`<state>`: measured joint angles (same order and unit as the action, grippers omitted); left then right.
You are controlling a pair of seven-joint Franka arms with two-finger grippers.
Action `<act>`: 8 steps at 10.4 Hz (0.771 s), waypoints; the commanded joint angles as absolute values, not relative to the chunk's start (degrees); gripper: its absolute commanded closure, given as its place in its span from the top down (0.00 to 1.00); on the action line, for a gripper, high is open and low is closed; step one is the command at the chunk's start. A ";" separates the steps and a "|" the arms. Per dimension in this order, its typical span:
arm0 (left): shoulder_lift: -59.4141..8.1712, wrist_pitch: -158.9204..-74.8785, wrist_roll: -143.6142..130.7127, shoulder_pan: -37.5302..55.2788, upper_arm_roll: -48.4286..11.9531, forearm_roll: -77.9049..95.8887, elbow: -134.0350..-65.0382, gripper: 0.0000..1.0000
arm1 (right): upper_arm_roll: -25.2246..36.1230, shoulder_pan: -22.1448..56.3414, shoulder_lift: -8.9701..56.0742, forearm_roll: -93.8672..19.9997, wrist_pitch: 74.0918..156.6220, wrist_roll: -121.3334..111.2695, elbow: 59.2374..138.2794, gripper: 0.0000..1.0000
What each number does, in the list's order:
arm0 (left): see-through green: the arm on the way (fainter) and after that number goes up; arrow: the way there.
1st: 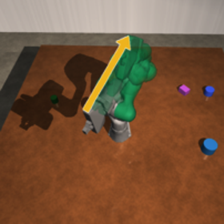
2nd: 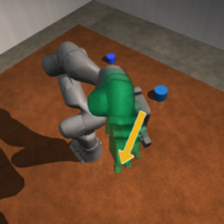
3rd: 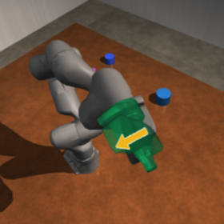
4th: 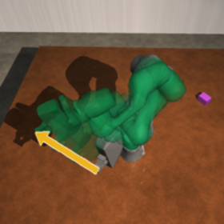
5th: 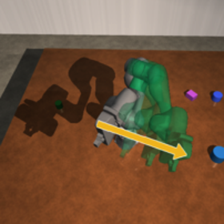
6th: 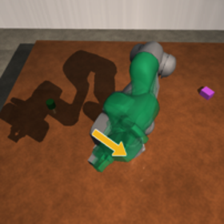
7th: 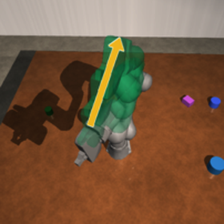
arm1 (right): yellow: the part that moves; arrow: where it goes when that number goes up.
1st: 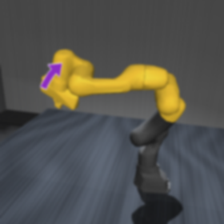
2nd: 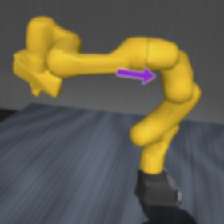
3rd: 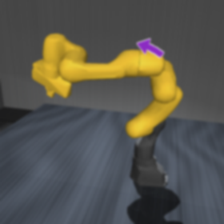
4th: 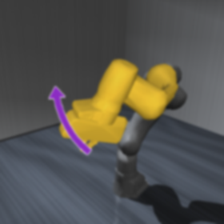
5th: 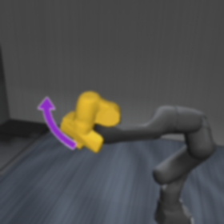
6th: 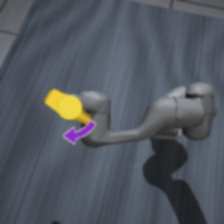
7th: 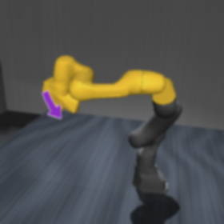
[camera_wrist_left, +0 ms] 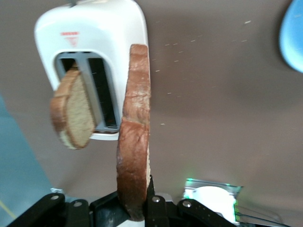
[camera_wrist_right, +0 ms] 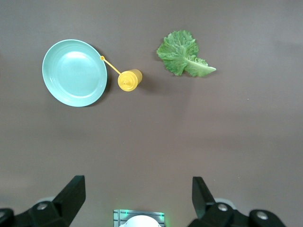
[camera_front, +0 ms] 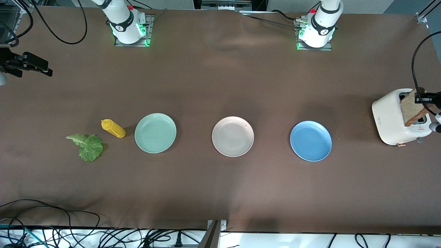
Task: Make sandwich on beige plate with both arms
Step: 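Grasp one toast slice with the left gripper and lift it out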
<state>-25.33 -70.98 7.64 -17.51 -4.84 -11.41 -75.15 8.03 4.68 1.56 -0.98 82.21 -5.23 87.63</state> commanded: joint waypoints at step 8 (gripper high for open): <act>-25.93 -75.39 -27.49 -8.72 -6.50 22.58 -74.18 0.00 | 7.73 4.92 1.32 0.18 81.12 -5.63 86.84 1.00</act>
